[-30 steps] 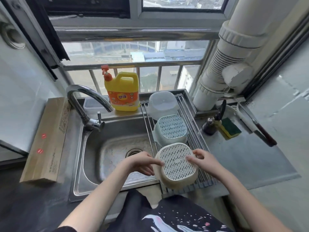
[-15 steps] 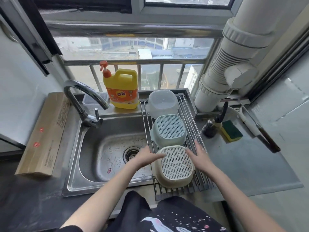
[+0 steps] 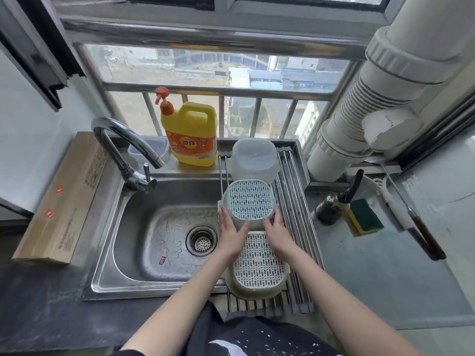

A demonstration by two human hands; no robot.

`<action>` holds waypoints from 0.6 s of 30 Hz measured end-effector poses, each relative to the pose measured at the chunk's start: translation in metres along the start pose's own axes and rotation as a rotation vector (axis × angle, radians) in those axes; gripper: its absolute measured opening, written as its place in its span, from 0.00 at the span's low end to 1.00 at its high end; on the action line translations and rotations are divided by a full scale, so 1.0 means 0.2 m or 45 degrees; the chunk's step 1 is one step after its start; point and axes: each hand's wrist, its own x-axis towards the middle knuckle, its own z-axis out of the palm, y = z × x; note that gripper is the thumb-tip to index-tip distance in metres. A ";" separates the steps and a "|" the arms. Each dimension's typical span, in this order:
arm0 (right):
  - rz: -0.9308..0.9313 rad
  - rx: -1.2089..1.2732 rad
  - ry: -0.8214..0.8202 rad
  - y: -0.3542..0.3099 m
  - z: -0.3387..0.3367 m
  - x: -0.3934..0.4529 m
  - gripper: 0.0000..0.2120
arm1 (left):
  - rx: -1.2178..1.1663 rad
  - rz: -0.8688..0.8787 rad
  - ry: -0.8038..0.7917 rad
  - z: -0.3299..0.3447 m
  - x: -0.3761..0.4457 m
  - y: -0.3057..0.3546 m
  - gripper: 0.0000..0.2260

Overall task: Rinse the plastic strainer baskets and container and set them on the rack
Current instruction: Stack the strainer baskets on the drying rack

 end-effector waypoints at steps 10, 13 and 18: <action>-0.383 -0.489 0.158 -0.32 -0.24 0.36 0.29 | 0.256 0.201 0.039 -0.09 0.00 -0.01 0.42; -0.338 -0.661 0.048 -0.44 -0.24 0.51 0.28 | 0.445 0.206 -0.067 -0.11 0.01 0.00 0.44; -0.191 -0.954 -0.058 -0.50 -0.15 0.61 0.27 | 0.520 0.166 -0.117 -0.13 0.05 0.00 0.45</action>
